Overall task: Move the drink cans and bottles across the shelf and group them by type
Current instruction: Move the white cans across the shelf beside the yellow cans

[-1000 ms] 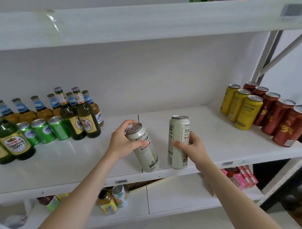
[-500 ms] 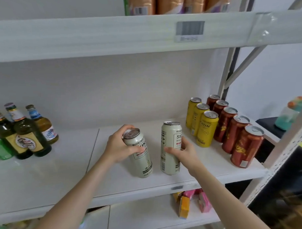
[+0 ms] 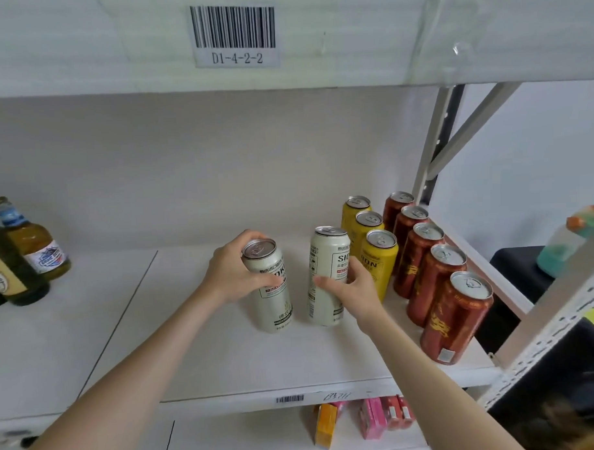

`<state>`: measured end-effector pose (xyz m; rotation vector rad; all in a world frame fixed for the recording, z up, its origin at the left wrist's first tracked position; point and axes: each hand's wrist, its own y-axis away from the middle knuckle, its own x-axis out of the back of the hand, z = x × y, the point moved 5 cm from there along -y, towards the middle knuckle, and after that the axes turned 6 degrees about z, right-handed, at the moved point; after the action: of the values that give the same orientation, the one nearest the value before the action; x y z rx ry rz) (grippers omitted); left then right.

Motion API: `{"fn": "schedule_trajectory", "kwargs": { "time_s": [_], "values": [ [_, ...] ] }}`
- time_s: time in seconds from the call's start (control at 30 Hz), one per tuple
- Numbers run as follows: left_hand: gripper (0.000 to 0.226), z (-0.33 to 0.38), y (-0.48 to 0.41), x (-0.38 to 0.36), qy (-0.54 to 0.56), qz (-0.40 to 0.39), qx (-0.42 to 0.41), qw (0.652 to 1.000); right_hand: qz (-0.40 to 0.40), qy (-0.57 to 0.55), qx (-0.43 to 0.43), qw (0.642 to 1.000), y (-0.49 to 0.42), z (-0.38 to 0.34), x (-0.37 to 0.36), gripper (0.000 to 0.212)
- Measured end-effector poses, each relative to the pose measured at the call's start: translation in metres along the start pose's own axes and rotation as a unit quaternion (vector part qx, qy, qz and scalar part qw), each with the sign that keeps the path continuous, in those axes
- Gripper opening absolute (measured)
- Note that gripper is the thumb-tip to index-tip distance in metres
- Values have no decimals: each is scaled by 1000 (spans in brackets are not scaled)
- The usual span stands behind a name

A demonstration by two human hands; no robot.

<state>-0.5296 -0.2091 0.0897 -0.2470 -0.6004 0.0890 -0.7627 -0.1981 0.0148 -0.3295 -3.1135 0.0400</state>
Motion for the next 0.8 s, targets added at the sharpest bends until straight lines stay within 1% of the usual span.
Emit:
{"fn": "schedule_trajectory", "kwargs": {
  "time_s": [0.23,0.47,0.67,0.8],
  "values": [
    [67,-18,-35,-10,-18,3,-13,1000,16,-9,9,1000,-52,12,-21,48],
    [65,-32,-75,-20,-18,8,-29,999,49,12,20,999,-101,25,-37,49],
    [67,-39,-103,-29,-19,8,-47,999,78,21,36,996,-132,33,-42,52],
    [69,-44,-112,-34,-22,2,-57,998,82,10,41,996,-145,38,-46,56]
  ]
}}
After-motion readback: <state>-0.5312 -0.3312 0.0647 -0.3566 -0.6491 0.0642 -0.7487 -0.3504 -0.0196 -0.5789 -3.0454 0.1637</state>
